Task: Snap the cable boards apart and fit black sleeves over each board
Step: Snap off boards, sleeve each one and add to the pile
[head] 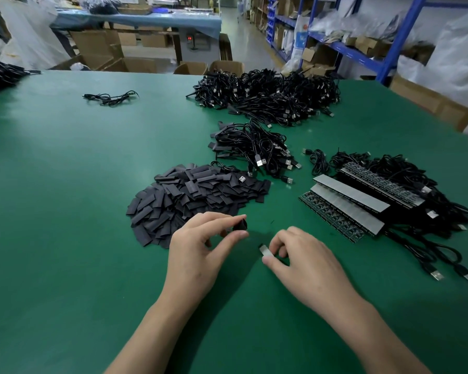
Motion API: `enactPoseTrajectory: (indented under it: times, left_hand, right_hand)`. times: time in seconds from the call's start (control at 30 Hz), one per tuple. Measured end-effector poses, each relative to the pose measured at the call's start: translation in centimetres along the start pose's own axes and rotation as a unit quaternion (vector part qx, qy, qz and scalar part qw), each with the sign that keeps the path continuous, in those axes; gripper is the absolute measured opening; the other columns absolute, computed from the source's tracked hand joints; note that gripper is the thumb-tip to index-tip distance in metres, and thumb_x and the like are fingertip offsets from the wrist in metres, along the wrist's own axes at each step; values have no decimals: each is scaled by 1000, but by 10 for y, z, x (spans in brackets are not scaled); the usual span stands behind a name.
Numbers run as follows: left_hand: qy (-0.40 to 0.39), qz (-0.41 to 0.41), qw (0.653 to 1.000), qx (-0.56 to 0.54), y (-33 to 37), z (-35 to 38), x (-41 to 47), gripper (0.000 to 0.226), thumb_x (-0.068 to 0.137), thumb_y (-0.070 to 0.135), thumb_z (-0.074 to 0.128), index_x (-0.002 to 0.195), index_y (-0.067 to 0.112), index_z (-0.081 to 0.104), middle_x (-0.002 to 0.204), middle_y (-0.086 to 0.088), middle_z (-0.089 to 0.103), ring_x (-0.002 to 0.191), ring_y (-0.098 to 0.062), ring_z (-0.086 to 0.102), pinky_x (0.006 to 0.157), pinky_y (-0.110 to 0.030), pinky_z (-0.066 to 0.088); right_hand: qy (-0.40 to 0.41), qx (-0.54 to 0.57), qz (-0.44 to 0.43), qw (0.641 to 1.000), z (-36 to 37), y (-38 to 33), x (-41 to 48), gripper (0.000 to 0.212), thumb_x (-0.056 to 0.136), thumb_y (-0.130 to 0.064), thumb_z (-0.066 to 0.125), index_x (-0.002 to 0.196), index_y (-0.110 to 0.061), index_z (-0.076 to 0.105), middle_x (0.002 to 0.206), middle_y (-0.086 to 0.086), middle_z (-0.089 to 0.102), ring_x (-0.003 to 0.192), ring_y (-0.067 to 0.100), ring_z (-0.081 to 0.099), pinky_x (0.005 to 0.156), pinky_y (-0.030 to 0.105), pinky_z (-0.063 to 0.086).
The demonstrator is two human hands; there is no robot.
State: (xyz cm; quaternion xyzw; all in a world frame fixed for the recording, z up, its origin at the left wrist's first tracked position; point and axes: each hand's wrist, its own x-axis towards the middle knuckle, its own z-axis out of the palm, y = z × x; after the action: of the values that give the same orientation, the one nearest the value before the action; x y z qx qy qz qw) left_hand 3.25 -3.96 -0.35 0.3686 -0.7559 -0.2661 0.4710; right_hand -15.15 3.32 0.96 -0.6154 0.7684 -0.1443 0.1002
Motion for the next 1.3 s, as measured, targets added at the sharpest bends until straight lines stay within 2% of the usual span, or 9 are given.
enactPoseTrajectory:
  times: [0.17, 0.27, 0.37, 0.53, 0.7, 0.87, 1.1, 1.23, 1.3]
  left_hand:
    - [-6, -13, 1000, 13, -3, 0, 1, 23, 83, 38, 75, 104, 32, 81, 98, 21, 73, 91, -2, 65, 75, -8, 42]
    - [-20, -10, 999, 31, -5, 0, 1, 24, 82, 40, 76, 104, 32, 82, 97, 22, 72, 92, -5, 67, 82, -20, 52]
    - [-37, 21, 997, 70, -6, 1, 0, 21, 83, 36, 79, 102, 29, 83, 95, 21, 72, 88, -6, 66, 79, -32, 56]
    - [-53, 71, 986, 140, -5, 2, 0, 18, 86, 38, 78, 100, 29, 83, 92, 19, 72, 85, -8, 65, 72, -32, 57]
    - [-59, 98, 981, 157, -4, 2, -1, 20, 87, 40, 76, 102, 28, 83, 92, 17, 72, 84, -11, 65, 71, -34, 57]
    - [-68, 103, 977, 176, -5, 2, 0, 18, 83, 37, 83, 100, 29, 83, 91, 16, 72, 83, -13, 64, 71, -35, 57]
    - [-113, 189, 950, 221, -8, 2, 1, 18, 89, 41, 76, 104, 35, 81, 92, 16, 68, 87, -13, 60, 70, -31, 47]
    - [-140, 199, 947, 208, -8, 2, 0, 19, 90, 39, 77, 109, 36, 79, 93, 15, 65, 88, -12, 58, 71, -34, 51]
    - [-151, 183, 953, 187, -8, 2, -1, 21, 90, 37, 79, 111, 35, 79, 95, 15, 65, 86, -11, 60, 70, -34, 53]
  right_hand:
    - [44, 110, 14, 993, 0, 11, 1, 20, 94, -36, 71, 81, -34, 55, 75, -15, 64, 70, 1, 59, 68, 30, 52]
    - [14, 302, 20, 953, -5, 15, 2, 16, 95, -26, 72, 83, -30, 62, 71, -8, 73, 55, 9, 64, 63, 28, 54]
    - [-11, 398, -21, 917, -8, 11, 0, 16, 98, -23, 69, 88, -34, 65, 75, -2, 75, 55, 9, 60, 58, 22, 50]
    - [21, 399, -42, 916, -7, 7, -3, 13, 99, -23, 66, 90, -32, 66, 75, -4, 74, 67, 19, 63, 68, 45, 53]
    - [47, 384, -33, 922, -5, 6, -2, 16, 95, -20, 71, 82, -27, 68, 69, -4, 70, 67, 18, 66, 66, 37, 54]
    - [37, 370, -31, 928, -2, 7, -2, 17, 93, -19, 73, 78, -26, 68, 66, 1, 68, 64, 23, 61, 63, 37, 51]
    - [-2, 330, -21, 944, 1, 9, -1, 16, 91, -22, 75, 81, -33, 69, 65, -6, 69, 56, 2, 57, 58, 21, 48]
    - [-24, 327, -24, 944, 0, 11, 0, 19, 93, -23, 73, 88, -38, 63, 69, -9, 73, 58, 9, 62, 62, 28, 52]
    - [-46, 349, -28, 936, -2, 11, -1, 22, 95, -23, 72, 92, -41, 59, 74, -7, 76, 58, 9, 63, 60, 26, 53]
